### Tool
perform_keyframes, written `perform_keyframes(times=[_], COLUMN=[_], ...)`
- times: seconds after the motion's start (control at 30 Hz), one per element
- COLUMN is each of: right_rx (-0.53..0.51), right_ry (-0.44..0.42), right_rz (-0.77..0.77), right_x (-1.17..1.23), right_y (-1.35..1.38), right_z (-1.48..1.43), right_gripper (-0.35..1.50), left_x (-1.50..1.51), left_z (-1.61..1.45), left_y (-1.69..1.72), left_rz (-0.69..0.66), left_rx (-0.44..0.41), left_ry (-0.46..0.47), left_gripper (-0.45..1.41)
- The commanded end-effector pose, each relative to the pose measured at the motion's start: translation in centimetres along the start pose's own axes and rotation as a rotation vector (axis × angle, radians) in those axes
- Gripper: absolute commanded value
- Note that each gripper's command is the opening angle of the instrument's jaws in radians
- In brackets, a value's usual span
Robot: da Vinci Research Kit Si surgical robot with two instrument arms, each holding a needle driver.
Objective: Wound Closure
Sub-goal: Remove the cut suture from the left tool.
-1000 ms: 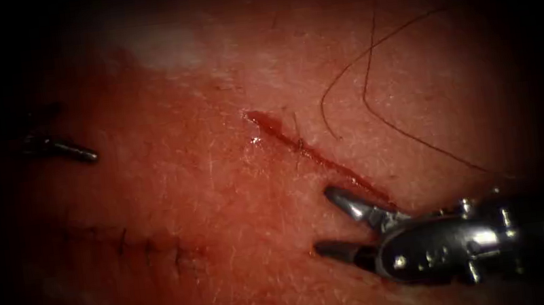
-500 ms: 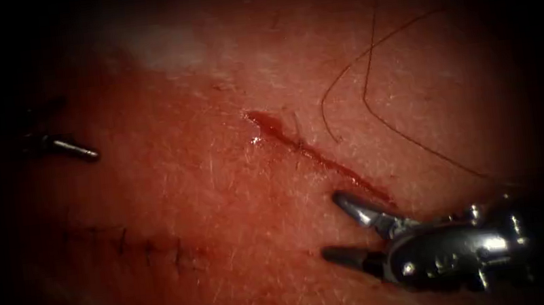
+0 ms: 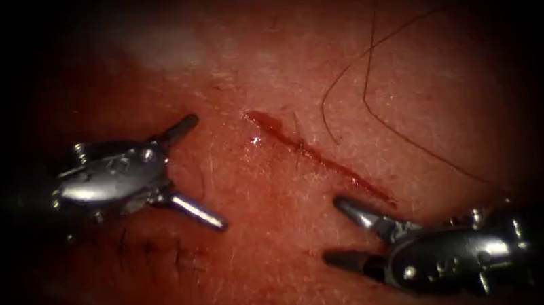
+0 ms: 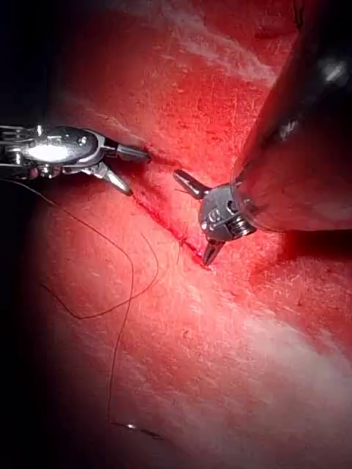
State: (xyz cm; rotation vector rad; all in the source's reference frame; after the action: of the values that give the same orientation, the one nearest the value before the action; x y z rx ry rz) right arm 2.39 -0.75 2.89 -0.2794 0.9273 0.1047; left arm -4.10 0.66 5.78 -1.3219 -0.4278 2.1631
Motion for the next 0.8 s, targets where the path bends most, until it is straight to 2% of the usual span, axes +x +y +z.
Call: perform_keyframes(times=[0.03, 0.13, 0.2, 0.27, 0.3, 0.33, 0.43, 0.53, 0.7, 0.77, 0.8], right_rx=[0.004, 0.003, 0.0, 0.01, 0.013, 0.014, 0.015, 0.015, 0.016, 0.016, 0.018], right_ry=[0.002, 0.001, -0.001, -0.004, -0.004, -0.006, -0.008, -0.008, -0.007, -0.007, -0.005], right_rz=[0.002, 0.002, 0.008, 0.005, 0.003, 0.002, 0.001, 0.001, 0.002, 0.008, 0.008], right_x=[-0.01, 0.0, 0.02, 0.03, 0.04, 0.04, 0.03, 0.03, 0.04, 0.05, 0.05], right_y=[-0.11, -0.14, -0.16, -0.2, -0.22, -0.24, -0.25, -0.25, -0.25, -0.26, -0.26], right_z=[0.01, 0.0, 0.04, 0.09, 0.11, 0.12, 0.12, 0.13, 0.14, 0.14, 0.14], right_gripper=[1.25, 1.25, 1.25, 1.25, 1.25, 1.25, 1.23, 1.23, 1.23, 1.23, 1.23], left_x=[0.0, 0.03, 0.0, -0.07, -0.16, -0.2, -0.39, -0.88, -1.36, -1.69, -1.75], left_z=[0.22, 0.29, 0.22, 0.08, -0.03, -0.07, -0.18, -0.25, -0.22, -0.24, -0.27], left_y=[-0.03, -0.06, -0.09, -0.19, -0.32, -0.39, -0.64, -0.97, -1.17, -1.28, -1.3], left_rz=[0.053, 0.116, 0.119, 0.153, 0.197, 0.22, 0.248, 0.285, 0.288, 0.227, 0.21], left_rx=[0.014, 0.014, 0.025, 0.074, 0.151, 0.183, 0.241, 0.276, 0.299, 0.299, 0.307], left_ry=[0.014, 0.029, 0.025, 0.01, -0.015, -0.026, -0.046, -0.045, -0.107, -0.125, -0.121], left_gripper=[1.11, 1.11, 1.08, 1.01, 0.94, 0.93, 0.91, 0.81, 0.78, 0.91, 0.94])
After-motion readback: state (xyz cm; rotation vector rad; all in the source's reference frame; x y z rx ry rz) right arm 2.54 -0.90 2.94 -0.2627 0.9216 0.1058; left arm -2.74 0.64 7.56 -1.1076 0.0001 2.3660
